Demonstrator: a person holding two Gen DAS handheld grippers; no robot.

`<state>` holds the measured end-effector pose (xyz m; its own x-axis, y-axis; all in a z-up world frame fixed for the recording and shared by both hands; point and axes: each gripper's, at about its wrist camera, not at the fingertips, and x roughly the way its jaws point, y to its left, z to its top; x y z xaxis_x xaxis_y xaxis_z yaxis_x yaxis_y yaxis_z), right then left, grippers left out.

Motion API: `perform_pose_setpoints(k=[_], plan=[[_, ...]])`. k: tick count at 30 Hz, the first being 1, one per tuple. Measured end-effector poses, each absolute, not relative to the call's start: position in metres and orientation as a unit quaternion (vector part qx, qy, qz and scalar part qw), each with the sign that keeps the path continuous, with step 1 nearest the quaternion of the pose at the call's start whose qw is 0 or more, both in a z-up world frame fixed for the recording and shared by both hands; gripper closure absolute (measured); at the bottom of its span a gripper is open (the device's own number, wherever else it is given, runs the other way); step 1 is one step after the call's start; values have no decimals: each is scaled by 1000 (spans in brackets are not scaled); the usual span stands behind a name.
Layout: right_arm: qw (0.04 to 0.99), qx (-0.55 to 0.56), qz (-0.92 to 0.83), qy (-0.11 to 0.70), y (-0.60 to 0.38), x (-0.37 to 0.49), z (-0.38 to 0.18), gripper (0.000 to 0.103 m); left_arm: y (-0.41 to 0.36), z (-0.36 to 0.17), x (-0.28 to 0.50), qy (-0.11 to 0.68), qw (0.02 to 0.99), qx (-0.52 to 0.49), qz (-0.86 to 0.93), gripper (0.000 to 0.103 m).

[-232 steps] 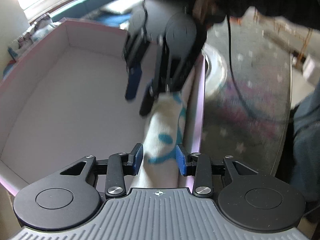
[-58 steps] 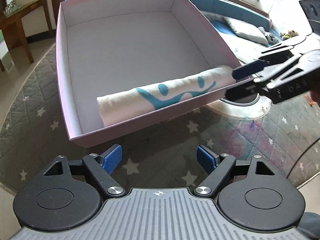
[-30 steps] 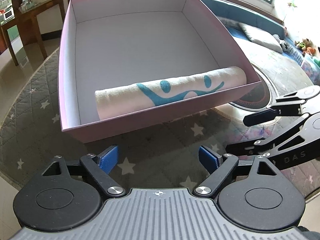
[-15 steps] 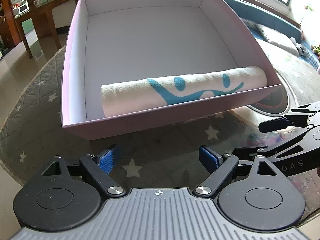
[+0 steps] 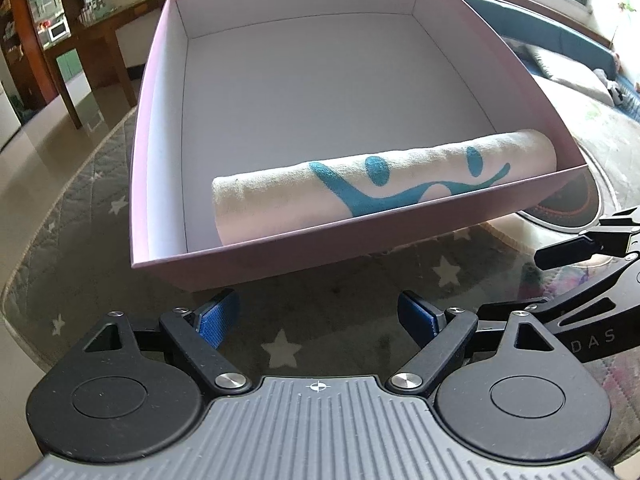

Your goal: Fold shopping bag

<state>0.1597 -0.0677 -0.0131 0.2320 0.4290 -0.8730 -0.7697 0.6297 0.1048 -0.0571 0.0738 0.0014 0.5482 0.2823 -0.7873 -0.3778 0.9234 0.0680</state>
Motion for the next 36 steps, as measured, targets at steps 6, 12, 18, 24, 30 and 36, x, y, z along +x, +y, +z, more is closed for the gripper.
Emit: perform_pose_setpoints(k=[6,12,18,24,30,36], plan=[[766,-181,390,478,-67,160,-13,19,78,-1,-56,437,878,-71,184,16],[765,-184,388,479,-67,159,-15,19,78,-1,-53,441,876,-70,184,16],[766,-184,386,480,-63,158,-16,17,82,0,-53,441,874,-86,183,16],[767,-186,385,478,-58,157,-21,16,83,0,-52,440,873,-95,186,16],[768,-183,385,477,-54,155,-25,16,84,-1,-52,440,871,-102,192,16],[771,-179,385,474,-52,154,-27,16,80,-1,-51,440,872,-96,193,16]])
